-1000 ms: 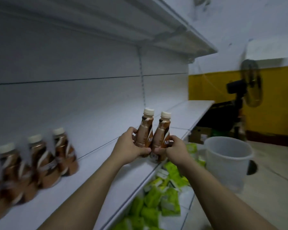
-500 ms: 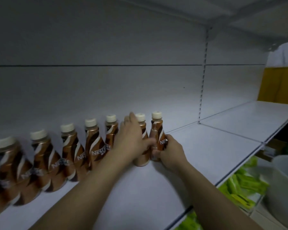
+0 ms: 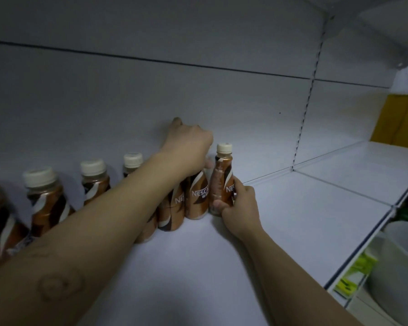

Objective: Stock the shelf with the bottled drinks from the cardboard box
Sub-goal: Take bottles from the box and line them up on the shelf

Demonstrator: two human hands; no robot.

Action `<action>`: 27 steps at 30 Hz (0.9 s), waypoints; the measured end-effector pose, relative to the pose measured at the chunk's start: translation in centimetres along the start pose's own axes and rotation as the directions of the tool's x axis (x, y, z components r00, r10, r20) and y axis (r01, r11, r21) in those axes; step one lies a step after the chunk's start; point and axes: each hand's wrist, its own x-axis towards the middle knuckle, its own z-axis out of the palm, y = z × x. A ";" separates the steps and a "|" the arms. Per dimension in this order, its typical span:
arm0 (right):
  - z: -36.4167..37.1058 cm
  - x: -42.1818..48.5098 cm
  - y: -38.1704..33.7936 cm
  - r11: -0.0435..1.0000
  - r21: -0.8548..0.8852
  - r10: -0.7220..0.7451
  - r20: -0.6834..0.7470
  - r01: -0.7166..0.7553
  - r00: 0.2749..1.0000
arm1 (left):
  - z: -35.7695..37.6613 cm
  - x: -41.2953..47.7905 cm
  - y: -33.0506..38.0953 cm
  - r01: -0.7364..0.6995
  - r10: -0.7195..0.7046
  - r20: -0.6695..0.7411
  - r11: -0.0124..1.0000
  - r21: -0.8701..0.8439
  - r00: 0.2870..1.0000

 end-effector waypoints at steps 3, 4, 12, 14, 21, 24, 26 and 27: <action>0.3 0.2 0.1 0.995 -0.099 -0.004 -0.014 0.003 1.000 | 0.7 0.6 -0.1 0.033 -0.034 -0.045 0.999 -0.025 0.998; 0.4 0.2 0.2 0.995 -0.098 -0.009 -0.005 0.008 1.000 | 0.9 0.7 0.0 0.040 -0.041 -0.054 0.999 -0.017 0.998; 1.1 0.3 0.7 0.981 -0.187 -0.038 0.099 0.056 0.994 | 1.1 -0.7 0.1 0.055 -0.039 -0.154 0.993 0.100 0.987; 1.0 0.0 0.3 0.977 -0.209 -0.013 0.152 0.045 0.988 | 0.9 -1.9 -0.1 0.023 -0.004 -0.165 0.993 0.112 0.986; -0.5 -1.9 -1.2 0.966 -0.255 -0.043 0.032 0.050 0.999 | -2.2 -10.1 -1.4 -0.029 0.032 -0.170 0.999 0.021 0.985; -1.5 -3.9 -2.7 0.922 -0.304 -0.266 -0.045 0.241 0.963 | -3.2 -14.6 -3.0 0.037 -0.047 -0.196 0.998 -0.054 0.980; -1.9 -5.2 -4.5 0.877 -0.311 -0.391 -0.019 0.366 0.920 | -3.6 -17.1 -3.8 0.073 -0.088 -0.209 0.994 -0.079 0.974; -1.9 -5.7 -5.5 0.865 -0.313 -0.409 0.013 0.392 0.912 | -3.8 -18.2 -4.2 0.088 -0.105 -0.212 0.992 -0.088 0.972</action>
